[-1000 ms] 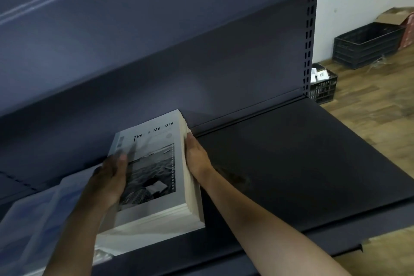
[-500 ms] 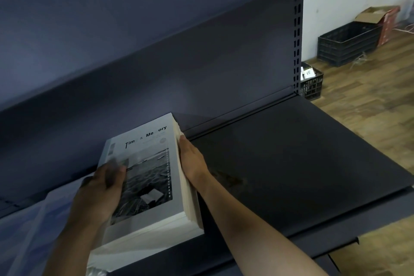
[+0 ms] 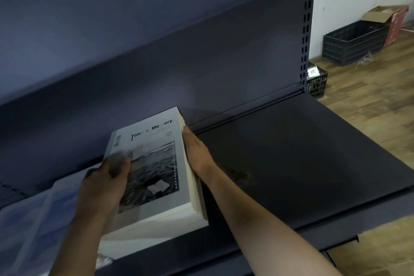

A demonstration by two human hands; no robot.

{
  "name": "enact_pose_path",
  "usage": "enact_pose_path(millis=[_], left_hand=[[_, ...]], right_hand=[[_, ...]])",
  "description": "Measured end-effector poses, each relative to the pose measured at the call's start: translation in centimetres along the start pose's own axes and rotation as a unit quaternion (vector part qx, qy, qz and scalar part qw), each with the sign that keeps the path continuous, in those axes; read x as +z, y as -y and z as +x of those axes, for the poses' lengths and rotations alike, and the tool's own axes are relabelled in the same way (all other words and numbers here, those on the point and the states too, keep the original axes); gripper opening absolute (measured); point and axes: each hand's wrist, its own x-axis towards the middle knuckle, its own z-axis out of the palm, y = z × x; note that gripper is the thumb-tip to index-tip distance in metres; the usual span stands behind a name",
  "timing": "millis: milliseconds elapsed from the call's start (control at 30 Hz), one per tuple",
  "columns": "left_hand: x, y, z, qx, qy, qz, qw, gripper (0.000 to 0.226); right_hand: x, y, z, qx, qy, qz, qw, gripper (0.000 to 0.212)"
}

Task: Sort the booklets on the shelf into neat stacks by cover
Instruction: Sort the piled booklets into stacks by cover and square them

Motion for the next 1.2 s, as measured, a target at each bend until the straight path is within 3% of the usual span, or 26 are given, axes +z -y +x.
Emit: enact_pose_path(millis=[167, 267, 333, 433, 500, 600, 667, 933, 1200], left_hand=[[-0.6, -0.2, -0.7, 0.007, -0.007, -0.027, 1.000, 0.057], [-1.4, 0.6, -1.0, 0.013, -0.031, -0.038, 0.999, 0.059], [-1.9, 1.8, -0.9, 0.009, -0.028, -0.059, 0.998, 0.064], [-2.3, 3.9, -0.9, 0.014, -0.002, -0.083, 0.996, 0.062], [-2.5, 4.9, -1.3, 0.032, 0.000, -0.097, 0.995, 0.049], [-3.2, 6.2, -2.4, 0.075, -0.008, -0.158, 0.985, 0.038], [-3.5, 7.1, -3.3, 0.101, -0.007, -0.191, 0.976, 0.037], [-2.5, 8.8, -4.8, 0.080, -0.027, -0.256, 0.963, 0.019], [-3.8, 10.5, -6.4, 0.079, -0.038, -0.291, 0.953, 0.021]], right_hand=[[0.1, 1.5, -0.6, 0.022, -0.038, -0.060, 0.997, 0.051], [-0.1, 4.0, -1.6, -0.027, -0.085, -0.143, 0.986, 0.036], [0.2, 6.1, -3.0, -0.087, -0.070, -0.232, 0.966, 0.032], [3.0, 7.4, -5.4, -0.144, 0.011, -0.387, 0.911, 0.033], [5.8, 6.4, -6.2, -0.177, 0.048, -0.503, 0.845, 0.028], [9.1, 3.9, -7.5, -0.200, 0.060, -0.614, 0.761, 0.038], [9.9, 3.2, -8.2, -0.198, 0.042, -0.650, 0.733, 0.042], [11.2, 2.6, -8.6, -0.187, 0.012, -0.680, 0.709, 0.039], [11.9, 2.9, -9.0, -0.208, 0.012, -0.670, 0.712, 0.038]])
